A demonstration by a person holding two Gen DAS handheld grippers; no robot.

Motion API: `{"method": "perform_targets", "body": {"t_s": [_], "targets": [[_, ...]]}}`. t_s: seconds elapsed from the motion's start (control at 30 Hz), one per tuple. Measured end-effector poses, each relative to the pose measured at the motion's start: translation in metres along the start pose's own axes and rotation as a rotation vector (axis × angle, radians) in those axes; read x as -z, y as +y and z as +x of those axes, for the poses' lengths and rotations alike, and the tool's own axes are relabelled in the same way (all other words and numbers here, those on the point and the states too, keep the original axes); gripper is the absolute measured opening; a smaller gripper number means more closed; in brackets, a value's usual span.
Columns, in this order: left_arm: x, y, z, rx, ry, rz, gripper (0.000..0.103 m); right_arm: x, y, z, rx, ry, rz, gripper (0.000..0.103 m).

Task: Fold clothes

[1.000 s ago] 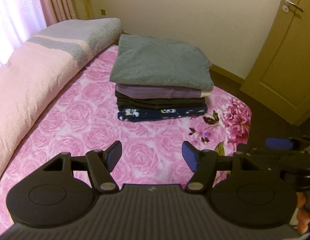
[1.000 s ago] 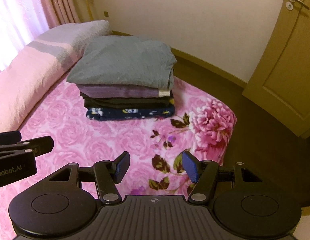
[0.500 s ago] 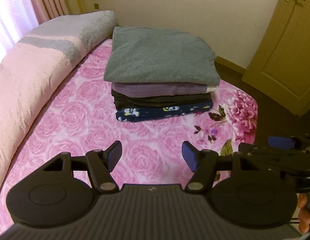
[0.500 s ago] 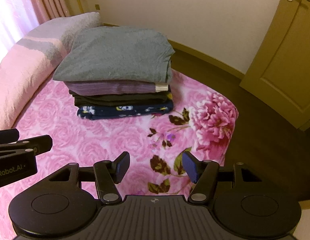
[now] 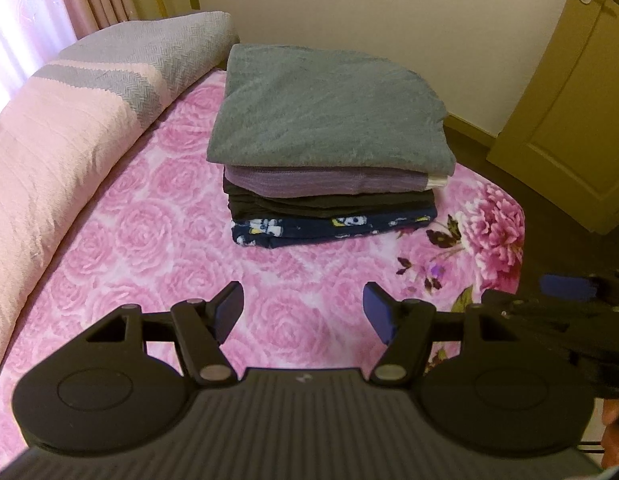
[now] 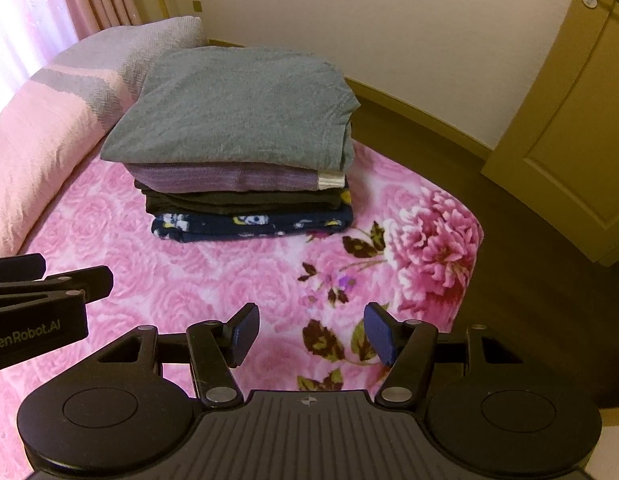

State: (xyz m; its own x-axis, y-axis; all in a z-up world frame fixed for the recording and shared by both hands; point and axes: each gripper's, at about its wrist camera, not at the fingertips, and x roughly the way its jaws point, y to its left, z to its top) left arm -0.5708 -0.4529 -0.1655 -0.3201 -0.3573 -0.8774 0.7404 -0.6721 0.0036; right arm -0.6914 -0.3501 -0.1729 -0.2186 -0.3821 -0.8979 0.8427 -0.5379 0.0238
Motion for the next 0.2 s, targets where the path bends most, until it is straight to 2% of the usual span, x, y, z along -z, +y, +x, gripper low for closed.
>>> {"method": "perform_targets", "body": {"t_s": [0.2], "targets": [[-0.0010,-0.0037,-0.0049,-0.014,-0.032,0.010,0.063,-0.0003,-0.0012,-0.0020,-0.004,-0.006,-0.003,0.062]]}}
